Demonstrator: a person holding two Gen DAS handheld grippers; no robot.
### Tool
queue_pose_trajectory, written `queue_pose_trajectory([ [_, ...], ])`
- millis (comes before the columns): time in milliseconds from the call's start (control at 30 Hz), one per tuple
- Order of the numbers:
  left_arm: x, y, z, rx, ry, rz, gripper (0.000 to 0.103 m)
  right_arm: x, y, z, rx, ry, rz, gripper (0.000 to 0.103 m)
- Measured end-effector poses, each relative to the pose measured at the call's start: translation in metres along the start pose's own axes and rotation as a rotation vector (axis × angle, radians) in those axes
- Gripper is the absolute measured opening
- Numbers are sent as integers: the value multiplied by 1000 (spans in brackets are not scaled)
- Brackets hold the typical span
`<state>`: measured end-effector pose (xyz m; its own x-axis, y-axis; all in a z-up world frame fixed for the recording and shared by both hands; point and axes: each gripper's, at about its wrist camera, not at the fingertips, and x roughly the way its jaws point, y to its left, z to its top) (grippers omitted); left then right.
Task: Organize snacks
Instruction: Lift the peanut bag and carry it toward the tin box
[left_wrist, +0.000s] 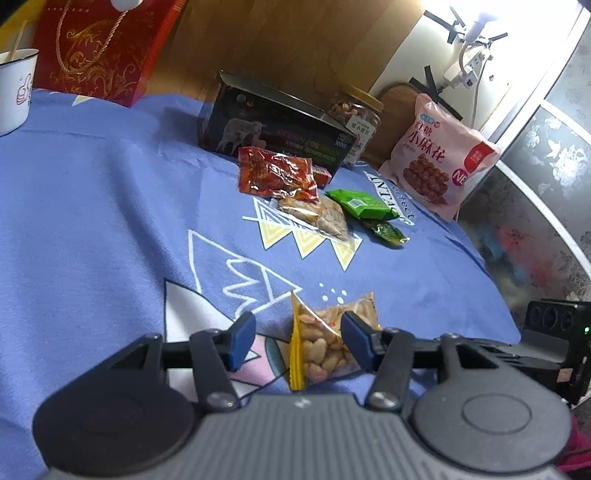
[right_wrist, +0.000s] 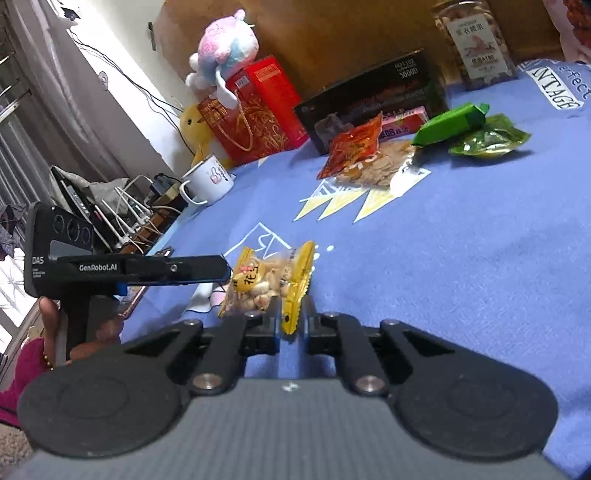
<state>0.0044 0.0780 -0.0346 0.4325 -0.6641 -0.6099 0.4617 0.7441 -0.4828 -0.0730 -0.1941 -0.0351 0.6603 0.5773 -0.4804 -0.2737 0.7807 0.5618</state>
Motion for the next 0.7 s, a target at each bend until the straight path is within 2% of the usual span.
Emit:
queue_pose_trajectory([
  [67,-5,4,0,-11,-5,-17,52,-4,-1,0,2,-7,3,17],
  [167,-5,12,1,-24,5,-54,52,-6,-6,2,30,-14,9,31],
  [200,-4,14,0,-32,12,-64,52,-6,-7,2,41,-17,9,32],
  [333,6,20,0,-66,47,-124,52,-2,-10,2,62,-2,10,32],
  [467,18,18,-5,-74,77,-177,45,4,-8,2,67,10,24,32],
  [500,20,16,-6,-79,82,-193,41,5,-8,2,67,12,26,32],
  [533,24,15,-9,-87,95,-202,29,7,-7,3,68,15,31,32],
  [567,27,14,-11,-88,95,-194,24,9,-6,3,68,21,37,30],
  [700,26,14,-8,-93,93,-191,18,13,-4,5,65,30,30,15],
])
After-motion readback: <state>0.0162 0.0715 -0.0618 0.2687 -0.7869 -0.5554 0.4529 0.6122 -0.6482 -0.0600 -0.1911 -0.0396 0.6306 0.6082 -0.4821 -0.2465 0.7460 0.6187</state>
